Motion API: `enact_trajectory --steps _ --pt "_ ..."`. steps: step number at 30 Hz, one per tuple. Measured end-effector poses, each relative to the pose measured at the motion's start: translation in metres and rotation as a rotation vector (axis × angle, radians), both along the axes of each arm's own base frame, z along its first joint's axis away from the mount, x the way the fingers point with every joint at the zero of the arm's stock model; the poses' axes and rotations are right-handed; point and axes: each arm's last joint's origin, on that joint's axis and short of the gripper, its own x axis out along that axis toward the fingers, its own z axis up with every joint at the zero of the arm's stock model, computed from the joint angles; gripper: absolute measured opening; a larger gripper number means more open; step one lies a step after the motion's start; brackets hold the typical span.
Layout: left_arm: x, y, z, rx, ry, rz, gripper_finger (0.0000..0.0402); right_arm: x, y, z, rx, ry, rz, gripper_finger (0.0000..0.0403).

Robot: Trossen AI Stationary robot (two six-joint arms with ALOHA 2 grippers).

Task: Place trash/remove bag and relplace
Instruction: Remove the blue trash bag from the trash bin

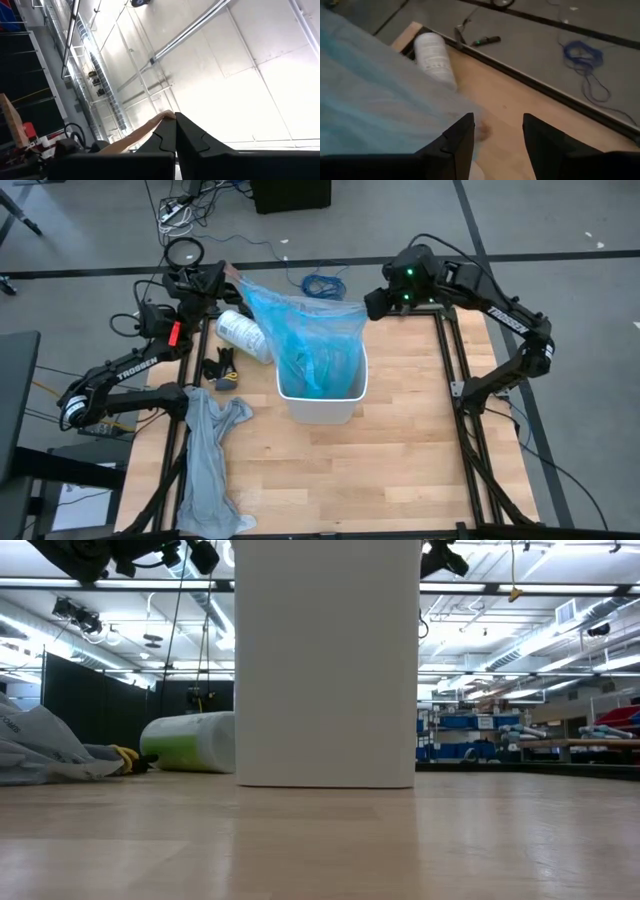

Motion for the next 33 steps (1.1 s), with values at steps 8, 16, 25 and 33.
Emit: enact_trajectory --steps 8,16,25,33 --pt "0.000 0.000 0.000 0.002 0.001 0.003 0.0006 0.007 -0.009 -0.009 0.060 0.023 0.039 0.0154" --pt "0.000 0.000 0.000 0.022 0.014 0.013 0.0006 0.011 -0.010 -0.014 0.080 0.040 0.050 0.0152" --pt "0.000 0.000 0.000 0.027 0.017 0.006 0.0006 0.014 -0.011 -0.016 0.084 0.042 0.053 0.0143" --pt "0.000 -0.001 0.000 0.029 0.019 0.004 0.0006 0.030 -0.016 -0.031 0.153 0.079 0.130 0.0140"
